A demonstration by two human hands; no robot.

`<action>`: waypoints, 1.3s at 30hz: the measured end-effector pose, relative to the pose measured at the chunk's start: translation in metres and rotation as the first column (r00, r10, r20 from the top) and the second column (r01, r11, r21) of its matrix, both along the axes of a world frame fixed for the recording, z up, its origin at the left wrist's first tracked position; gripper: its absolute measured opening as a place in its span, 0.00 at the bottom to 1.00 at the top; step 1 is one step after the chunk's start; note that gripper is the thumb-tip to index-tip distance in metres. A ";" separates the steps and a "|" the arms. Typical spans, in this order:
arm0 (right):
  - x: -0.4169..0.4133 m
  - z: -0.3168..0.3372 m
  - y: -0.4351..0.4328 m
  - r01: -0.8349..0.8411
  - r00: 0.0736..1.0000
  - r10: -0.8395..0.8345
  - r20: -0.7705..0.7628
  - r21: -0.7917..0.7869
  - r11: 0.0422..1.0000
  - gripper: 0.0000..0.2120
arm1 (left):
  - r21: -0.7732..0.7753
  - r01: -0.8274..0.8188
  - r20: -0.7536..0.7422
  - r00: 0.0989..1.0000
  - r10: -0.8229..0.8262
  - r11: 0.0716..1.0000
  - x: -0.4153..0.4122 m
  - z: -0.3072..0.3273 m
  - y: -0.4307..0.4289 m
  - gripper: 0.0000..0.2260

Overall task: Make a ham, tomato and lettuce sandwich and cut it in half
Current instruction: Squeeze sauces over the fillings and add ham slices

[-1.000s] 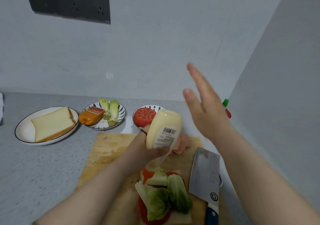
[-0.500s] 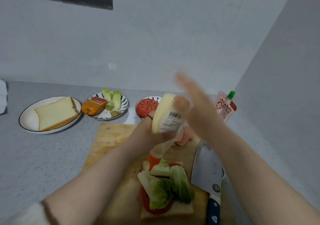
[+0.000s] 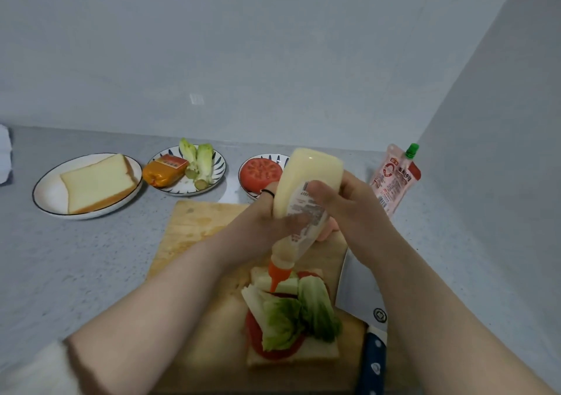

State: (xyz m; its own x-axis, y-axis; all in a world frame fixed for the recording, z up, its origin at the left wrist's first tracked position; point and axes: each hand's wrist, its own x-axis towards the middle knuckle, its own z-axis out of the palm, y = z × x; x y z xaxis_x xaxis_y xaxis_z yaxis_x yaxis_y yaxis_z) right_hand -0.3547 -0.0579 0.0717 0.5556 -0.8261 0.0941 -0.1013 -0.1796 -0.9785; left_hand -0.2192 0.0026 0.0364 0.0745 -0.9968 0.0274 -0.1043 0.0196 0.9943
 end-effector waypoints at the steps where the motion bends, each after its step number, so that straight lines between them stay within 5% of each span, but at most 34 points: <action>1: 0.000 -0.001 0.001 0.012 1.000 -0.012 -0.004 -0.035 0.999 0.04 | 0.012 0.003 0.029 1.000 -0.003 1.000 0.002 0.002 -0.001 0.12; 10: -0.008 0.006 0.003 -0.127 0.974 0.100 -0.204 -0.125 0.984 0.12 | -0.091 -0.057 0.167 0.983 0.071 0.994 0.005 0.003 0.009 0.14; 28: 0.004 0.002 -0.004 -0.015 0.980 -0.049 -0.191 -0.324 0.946 0.10 | -0.245 -0.123 0.256 0.949 0.187 0.962 0.010 0.011 0.001 0.12; 34: 0.009 0.000 -0.002 -0.081 0.995 0.078 -0.063 -0.055 0.995 0.15 | -0.193 -0.063 0.265 0.958 0.114 0.979 0.007 0.011 -0.003 0.11; 39: 0.013 -0.006 -0.002 -0.129 0.989 0.113 0.098 0.173 0.976 0.15 | -0.103 -0.063 0.310 0.946 0.092 0.993 0.006 0.011 -0.003 0.29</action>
State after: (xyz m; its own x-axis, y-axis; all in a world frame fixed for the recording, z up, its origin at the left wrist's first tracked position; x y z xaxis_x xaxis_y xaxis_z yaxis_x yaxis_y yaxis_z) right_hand -0.3422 -0.0599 0.0655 0.6485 -0.7612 0.0035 -0.0028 -0.0070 -1.0000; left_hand -0.2130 -0.0005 0.0479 0.1245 -0.9805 0.1517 -0.4153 0.0874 0.9055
